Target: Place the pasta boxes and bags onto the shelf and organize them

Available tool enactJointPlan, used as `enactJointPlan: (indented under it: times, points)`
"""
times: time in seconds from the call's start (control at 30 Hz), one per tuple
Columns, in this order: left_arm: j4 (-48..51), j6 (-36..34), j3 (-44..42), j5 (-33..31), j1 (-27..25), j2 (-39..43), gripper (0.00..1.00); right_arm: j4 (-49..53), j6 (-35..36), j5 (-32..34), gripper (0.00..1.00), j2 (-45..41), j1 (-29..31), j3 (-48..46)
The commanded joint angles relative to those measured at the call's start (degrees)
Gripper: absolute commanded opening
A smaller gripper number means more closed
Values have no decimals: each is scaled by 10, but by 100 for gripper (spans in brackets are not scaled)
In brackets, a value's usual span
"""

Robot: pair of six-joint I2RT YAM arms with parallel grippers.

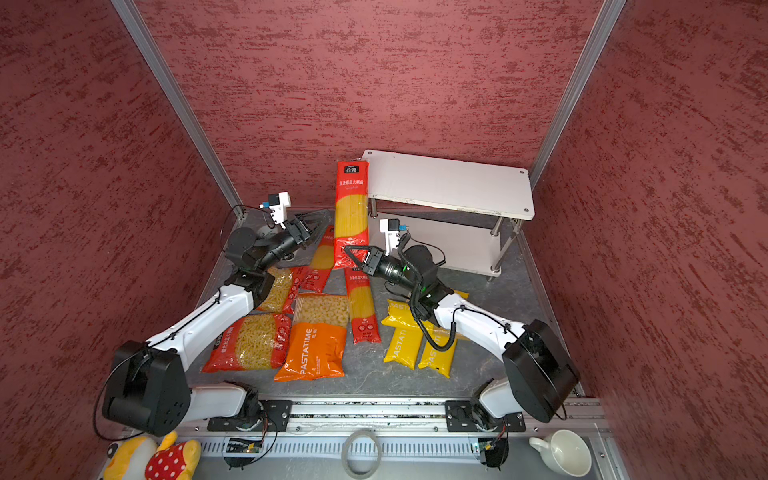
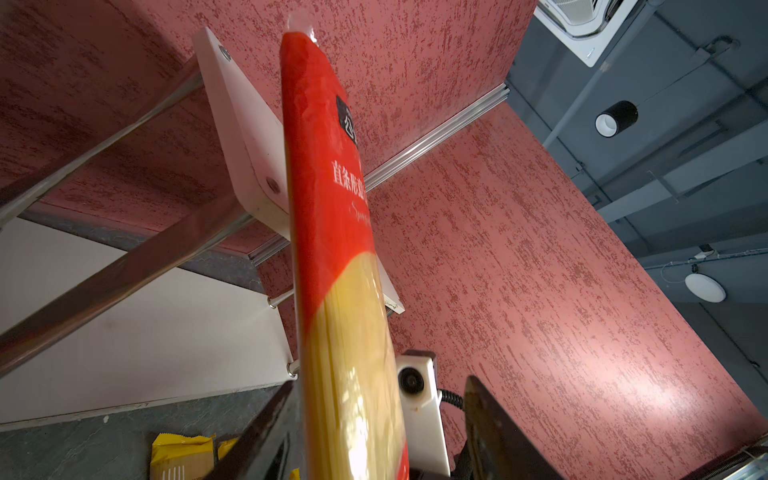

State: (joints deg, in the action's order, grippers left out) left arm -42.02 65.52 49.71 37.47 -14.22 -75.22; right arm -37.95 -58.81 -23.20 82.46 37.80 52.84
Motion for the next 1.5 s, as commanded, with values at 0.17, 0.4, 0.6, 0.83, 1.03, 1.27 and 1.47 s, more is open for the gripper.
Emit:
enactJointPlan:
  times: [0.17,0.4,0.6,0.83,1.03,1.27,1.47]
  points:
    - [47,-49,-87,-31,0,81,64,71,-29,67,0,-3,-43,176]
    - [84,-64,-136,-62,-9,134,64,279,-55,3,0,74,-78,385]
    - [100,-74,-143,-69,-15,154,64,399,-74,-26,0,138,-112,515]
    - [95,-78,-160,-88,-33,158,64,411,-101,-31,0,186,-119,556]
    - [72,-75,-161,-95,-54,133,64,414,-115,-31,0,218,-119,569]
    - [64,-77,-160,-99,-63,120,64,442,-109,-48,0,250,-126,603]
    - [67,-81,-157,-99,-63,117,64,444,-104,-63,20,240,-134,575]
